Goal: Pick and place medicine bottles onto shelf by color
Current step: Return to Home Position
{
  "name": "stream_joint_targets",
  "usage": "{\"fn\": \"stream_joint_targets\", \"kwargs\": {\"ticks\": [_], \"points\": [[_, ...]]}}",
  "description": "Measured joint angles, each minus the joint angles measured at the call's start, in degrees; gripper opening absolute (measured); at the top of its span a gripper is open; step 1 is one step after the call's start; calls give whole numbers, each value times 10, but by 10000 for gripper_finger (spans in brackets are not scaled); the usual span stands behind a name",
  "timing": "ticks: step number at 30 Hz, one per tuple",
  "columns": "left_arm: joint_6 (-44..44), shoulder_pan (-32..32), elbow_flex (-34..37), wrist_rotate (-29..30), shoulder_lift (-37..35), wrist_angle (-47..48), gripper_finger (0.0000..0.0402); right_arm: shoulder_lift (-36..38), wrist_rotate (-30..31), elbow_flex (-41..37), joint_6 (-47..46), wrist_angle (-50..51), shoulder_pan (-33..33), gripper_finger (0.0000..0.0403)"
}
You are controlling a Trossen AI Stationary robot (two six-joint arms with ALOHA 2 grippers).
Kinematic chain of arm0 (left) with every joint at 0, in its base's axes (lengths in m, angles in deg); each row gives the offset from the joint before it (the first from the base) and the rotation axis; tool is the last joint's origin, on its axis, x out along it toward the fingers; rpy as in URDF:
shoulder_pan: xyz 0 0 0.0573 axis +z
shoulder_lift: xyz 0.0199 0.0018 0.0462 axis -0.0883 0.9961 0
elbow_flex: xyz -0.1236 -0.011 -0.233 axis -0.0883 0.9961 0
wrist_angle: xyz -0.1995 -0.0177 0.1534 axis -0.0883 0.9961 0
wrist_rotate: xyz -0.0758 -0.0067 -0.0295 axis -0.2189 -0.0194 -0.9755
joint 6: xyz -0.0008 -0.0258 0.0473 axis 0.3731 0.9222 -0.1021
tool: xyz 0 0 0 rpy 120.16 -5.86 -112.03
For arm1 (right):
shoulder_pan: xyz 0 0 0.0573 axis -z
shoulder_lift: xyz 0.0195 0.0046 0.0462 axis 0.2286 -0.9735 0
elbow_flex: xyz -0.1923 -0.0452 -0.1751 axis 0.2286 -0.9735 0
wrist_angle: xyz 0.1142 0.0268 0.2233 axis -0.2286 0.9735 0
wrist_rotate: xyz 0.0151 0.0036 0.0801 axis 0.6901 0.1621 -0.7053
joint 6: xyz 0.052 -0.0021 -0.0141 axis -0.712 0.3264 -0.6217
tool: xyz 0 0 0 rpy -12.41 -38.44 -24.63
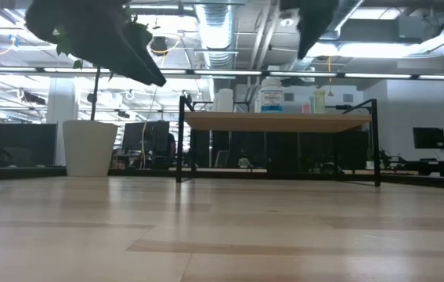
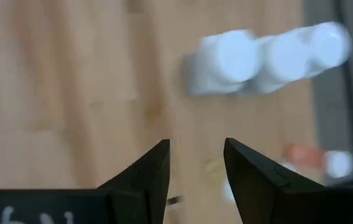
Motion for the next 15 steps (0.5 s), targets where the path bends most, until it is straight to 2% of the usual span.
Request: {"fn": "stream_joint_targets", "kwargs": {"ticks": [6, 10, 15], "points": [[-48, 6, -11, -1, -48, 64, 199, 86, -102, -8, -43, 39, -34, 172], [-44, 14, -12, -1, -99, 129, 199, 171, -110, -49, -83, 25, -69, 172], [-11, 19, -9, -1, -163, 198, 199, 292, -110, -160, -148, -54, -135, 172]]}}
